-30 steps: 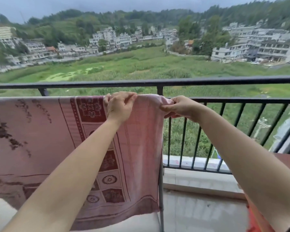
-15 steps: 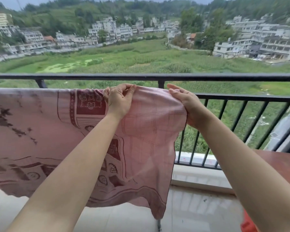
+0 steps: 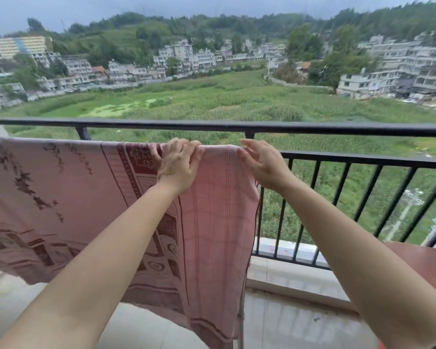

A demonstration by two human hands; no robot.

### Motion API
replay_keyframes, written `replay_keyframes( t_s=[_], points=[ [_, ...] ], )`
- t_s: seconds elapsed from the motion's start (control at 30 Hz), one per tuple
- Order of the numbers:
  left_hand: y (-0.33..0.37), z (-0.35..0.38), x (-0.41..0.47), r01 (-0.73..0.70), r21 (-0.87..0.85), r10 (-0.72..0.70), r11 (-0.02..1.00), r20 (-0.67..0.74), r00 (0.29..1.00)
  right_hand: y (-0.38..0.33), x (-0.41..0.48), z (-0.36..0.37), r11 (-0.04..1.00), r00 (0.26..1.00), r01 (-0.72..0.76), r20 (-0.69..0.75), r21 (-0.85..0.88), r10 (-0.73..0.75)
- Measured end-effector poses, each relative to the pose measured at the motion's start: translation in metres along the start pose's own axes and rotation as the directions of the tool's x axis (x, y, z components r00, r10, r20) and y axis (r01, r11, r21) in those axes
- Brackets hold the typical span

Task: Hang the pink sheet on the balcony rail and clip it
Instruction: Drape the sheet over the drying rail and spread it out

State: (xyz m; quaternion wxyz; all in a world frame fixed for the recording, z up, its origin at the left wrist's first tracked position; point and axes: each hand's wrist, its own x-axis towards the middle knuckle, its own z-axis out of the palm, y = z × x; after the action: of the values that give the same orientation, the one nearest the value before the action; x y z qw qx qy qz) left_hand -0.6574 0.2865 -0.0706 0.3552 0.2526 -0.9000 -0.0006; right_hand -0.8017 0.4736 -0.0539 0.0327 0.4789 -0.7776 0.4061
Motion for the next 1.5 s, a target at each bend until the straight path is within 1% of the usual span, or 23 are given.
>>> replay_keyframes(
  t_s=[0.07,0.13,0.2,0.27,0.33,0.37,0.43,0.47,0.5,0.57,0.63,0.67,0.73,0.83,0.97,1.07,1.17,1.23,1.3,1.37,1.5],
  points=[
    [-0.002,-0.003,0.000,0.031,0.057,-0.034,0.998,0.047,0.998,0.001,0.002,0.006,0.996,0.996,0.067,-0.052,-0.065,-0.070],
    [-0.009,-0.006,0.003,0.036,0.123,-0.049,0.992,0.101,0.994,0.004,0.004,0.010,0.997,0.993,0.048,-0.109,-0.053,-0.053],
    [-0.017,-0.007,0.003,0.023,0.180,-0.047,0.983,0.131,0.990,0.003,0.008,0.012,0.997,0.993,0.018,-0.114,-0.070,-0.026],
    [-0.023,-0.008,0.002,0.003,0.201,-0.031,0.980,0.135,0.990,-0.004,0.014,0.013,0.991,0.994,-0.026,-0.112,-0.128,0.011],
    [-0.029,-0.010,0.002,-0.026,0.170,0.005,0.985,0.121,0.993,-0.014,0.019,0.013,0.972,0.991,-0.057,-0.128,-0.227,0.029],
    [-0.034,-0.012,0.002,-0.055,0.141,0.042,0.988,0.096,0.994,-0.021,0.020,0.015,0.955,0.990,-0.056,-0.140,-0.293,0.015],
    [-0.052,-0.019,0.003,-0.123,0.096,0.121,0.988,0.024,0.992,-0.039,0.023,0.023,0.898,0.986,-0.030,-0.159,-0.438,-0.045],
    [-0.066,-0.023,0.004,-0.137,0.086,0.139,0.987,-0.013,0.990,-0.051,0.026,0.031,0.861,0.984,-0.012,-0.159,-0.508,-0.080],
    [-0.084,-0.027,0.004,-0.127,0.083,0.131,0.988,-0.039,0.991,-0.064,0.029,0.041,0.828,0.984,0.004,-0.147,-0.560,-0.104],
    [-0.129,-0.037,0.003,-0.041,0.090,0.044,0.995,-0.038,0.998,-0.090,0.038,0.071,0.784,0.985,0.038,-0.110,-0.619,-0.135],
    [-0.184,-0.051,-0.001,0.050,0.129,-0.057,0.990,0.049,0.997,-0.118,0.048,0.108,0.759,0.985,0.066,-0.081,-0.648,-0.155],
    [-0.213,-0.059,-0.005,0.064,0.170,-0.081,0.983,0.098,0.992,-0.134,0.054,0.128,0.755,0.985,0.076,-0.069,-0.651,-0.159],
    [-0.267,-0.077,-0.009,0.040,0.246,-0.086,0.968,0.182,0.980,-0.166,0.070,0.168,0.758,0.986,0.091,-0.050,-0.646,-0.160],
    [-0.340,-0.107,-0.011,0.025,0.301,-0.116,0.953,0.289,0.950,-0.215,0.095,0.233,0.757,0.985,0.128,-0.011,-0.641,-0.175],
    [-0.441,-0.143,-0.031,0.163,0.368,-0.303,0.915,0.364,0.881,-0.274,0.127,0.318,0.748,0.985,0.144,0.018,-0.648,-0.174],
    [-0.516,-0.170,-0.052,0.283,0.400,-0.424,0.872,0.325,0.846,-0.309,0.155,0.381,0.747,0.976,0.190,0.041,-0.637,-0.214],
    [-0.585,-0.193,-0.073,0.390,0.414,-0.507,0.822,0.223,0.832,-0.350,0.180,0.447,0.738,0.950,0.285,0.081,-0.611,-0.300],
    [-0.628,-0.205,-0.091,0.444,0.423,-0.544,0.790,0.150,0.826,-0.381,0.194,0.494,0.739,0.918,0.366,0.090,-0.565,-0.386],
    [-0.672,-0.216,-0.110,0.487,0.439,-0.583,0.755,0.109,0.805,-0.414,0.206,0.544,0.729,0.883,0.440,0.107,-0.524,-0.457],
    [-0.718,-0.229,-0.127,0.517,0.476,-0.621,0.711,0.081,0.780,-0.449,0.219,0.595,0.719,0.856,0.493,0.128,-0.490,-0.501],
    [-0.816,-0.259,-0.134,0.583,0.540,-0.684,0.607,-0.017,0.729,-0.516,0.258,0.694,0.688,0.792,0.585,0.119,-0.428,-0.599]
  ],
)
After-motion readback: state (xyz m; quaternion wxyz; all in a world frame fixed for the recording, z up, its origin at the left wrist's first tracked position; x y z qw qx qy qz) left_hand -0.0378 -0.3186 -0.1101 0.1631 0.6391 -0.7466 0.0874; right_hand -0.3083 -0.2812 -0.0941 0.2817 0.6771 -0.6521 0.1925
